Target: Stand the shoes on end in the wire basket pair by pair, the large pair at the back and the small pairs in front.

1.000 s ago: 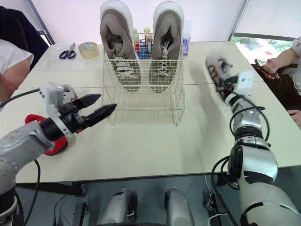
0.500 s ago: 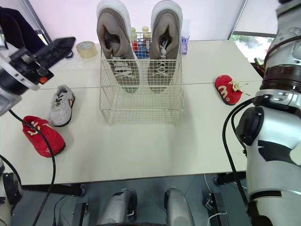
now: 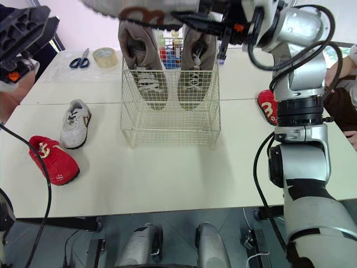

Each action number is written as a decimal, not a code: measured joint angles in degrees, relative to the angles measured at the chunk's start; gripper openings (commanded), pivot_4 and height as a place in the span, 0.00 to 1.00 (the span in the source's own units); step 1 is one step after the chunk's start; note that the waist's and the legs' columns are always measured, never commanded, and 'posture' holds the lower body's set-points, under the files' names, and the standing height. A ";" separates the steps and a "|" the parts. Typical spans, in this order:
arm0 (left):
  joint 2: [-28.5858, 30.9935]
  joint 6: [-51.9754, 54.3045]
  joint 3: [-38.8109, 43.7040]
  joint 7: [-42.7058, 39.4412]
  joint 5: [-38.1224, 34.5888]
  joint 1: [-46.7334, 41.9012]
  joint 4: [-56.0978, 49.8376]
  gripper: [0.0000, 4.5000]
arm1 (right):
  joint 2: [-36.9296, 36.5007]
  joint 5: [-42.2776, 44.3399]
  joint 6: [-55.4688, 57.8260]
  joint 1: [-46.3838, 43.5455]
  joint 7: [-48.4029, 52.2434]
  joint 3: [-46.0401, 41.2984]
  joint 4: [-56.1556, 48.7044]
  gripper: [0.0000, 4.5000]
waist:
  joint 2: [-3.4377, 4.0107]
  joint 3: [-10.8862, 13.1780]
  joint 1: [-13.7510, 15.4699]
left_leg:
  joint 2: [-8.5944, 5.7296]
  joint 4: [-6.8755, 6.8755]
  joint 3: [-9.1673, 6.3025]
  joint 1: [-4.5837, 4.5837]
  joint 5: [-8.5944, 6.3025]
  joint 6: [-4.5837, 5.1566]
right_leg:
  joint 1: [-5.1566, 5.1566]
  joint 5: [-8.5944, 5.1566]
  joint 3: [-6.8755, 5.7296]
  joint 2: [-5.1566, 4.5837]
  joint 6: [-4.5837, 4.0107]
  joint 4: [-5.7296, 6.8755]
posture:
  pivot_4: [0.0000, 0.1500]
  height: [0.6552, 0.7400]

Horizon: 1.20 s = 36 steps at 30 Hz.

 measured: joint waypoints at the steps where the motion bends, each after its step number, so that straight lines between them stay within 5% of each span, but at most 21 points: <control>1: -0.06 0.00 -0.77 0.05 0.10 -0.58 -0.02 1.00 | 0.23 0.00 -0.01 1.12 0.45 0.27 -1.16 0.12 | 0.00 0.00 0.05 | 0.00 0.00 -0.02 0.00 0.02 -0.04 | -0.01 0.00 -0.01 0.00 0.00 0.05 | 1.00 1.00; 10: -3.09 0.39 -5.50 0.63 0.29 -1.44 -2.52 1.00 | 2.60 -0.48 -0.68 5.96 2.12 4.74 -10.25 0.12 | 0.00 0.00 0.00 | 0.00 0.02 -0.02 0.04 0.08 -0.13 | -0.01 0.00 0.00 0.00 0.00 0.11 | 1.00 1.00; 17: -3.55 0.40 -5.73 0.16 -1.15 -0.26 -3.82 0.23 | 2.72 -0.83 0.07 5.95 1.96 4.77 -11.02 0.11 | 0.00 0.00 0.04 | 0.00 0.02 -0.03 0.05 0.08 -0.13 | -0.01 -0.03 0.00 0.00 -0.06 0.11 | 1.00 1.00; 20: -3.88 0.09 -5.64 0.72 -1.47 0.82 -3.81 0.08 | 2.72 -1.05 0.56 5.96 1.80 5.01 -11.27 0.11 | -0.01 0.00 0.03 | 0.01 0.02 -0.04 0.05 0.08 -0.13 | -0.01 -0.03 0.00 0.01 -0.06 0.11 | 1.00 1.00; 23: -5.27 -0.93 -5.59 2.07 -1.81 1.14 -3.82 0.08 | 2.73 -0.03 3.55 6.01 0.69 4.58 -11.45 0.34 | 0.00 0.00 0.07 | 0.00 0.02 -0.03 0.05 0.08 -0.12 | -0.01 -0.03 0.00 -0.01 -0.06 0.11 | 1.00 1.00; 29: -12.37 -8.10 -2.80 6.41 -1.97 3.60 -6.00 0.08 | 7.46 14.95 24.70 11.27 -14.32 -6.59 -13.69 1.00 | -0.08 -0.05 0.22 | 0.03 0.08 -0.07 0.02 0.08 -0.12 | 0.05 -0.02 0.00 -0.04 -0.10 0.08 | 1.00 1.00; 36: -25.47 -18.24 -4.08 9.49 4.48 5.42 -10.71 0.08 | 26.05 42.08 44.56 18.97 -47.78 -14.33 -28.57 1.00 | -0.07 -0.05 0.15 | 0.06 0.05 -0.11 0.04 0.08 -0.12 | 0.01 -0.01 -0.02 0.02 -0.12 0.17 | 1.00 1.00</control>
